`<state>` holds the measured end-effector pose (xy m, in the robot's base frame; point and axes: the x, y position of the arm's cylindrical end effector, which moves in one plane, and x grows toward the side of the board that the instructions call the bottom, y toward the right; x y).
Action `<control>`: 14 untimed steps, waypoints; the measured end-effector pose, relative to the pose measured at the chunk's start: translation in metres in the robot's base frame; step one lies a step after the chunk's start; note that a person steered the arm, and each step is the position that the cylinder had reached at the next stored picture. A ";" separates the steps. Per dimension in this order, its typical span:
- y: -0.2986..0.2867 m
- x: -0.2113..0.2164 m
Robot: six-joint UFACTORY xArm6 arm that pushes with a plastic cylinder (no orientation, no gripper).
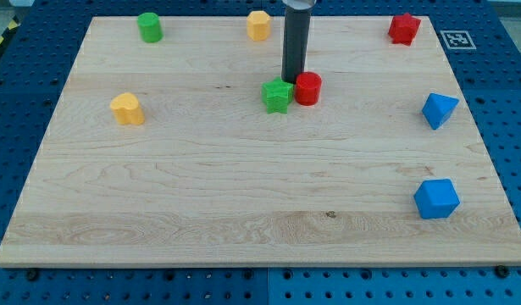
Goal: Move the red circle to the bottom left of the board
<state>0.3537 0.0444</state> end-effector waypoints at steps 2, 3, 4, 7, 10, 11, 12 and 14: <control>0.006 0.015; 0.011 0.014; 0.022 0.014; 0.046 -0.002; 0.074 0.033; 0.070 0.037; 0.065 0.048; 0.036 0.063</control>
<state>0.4167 0.0807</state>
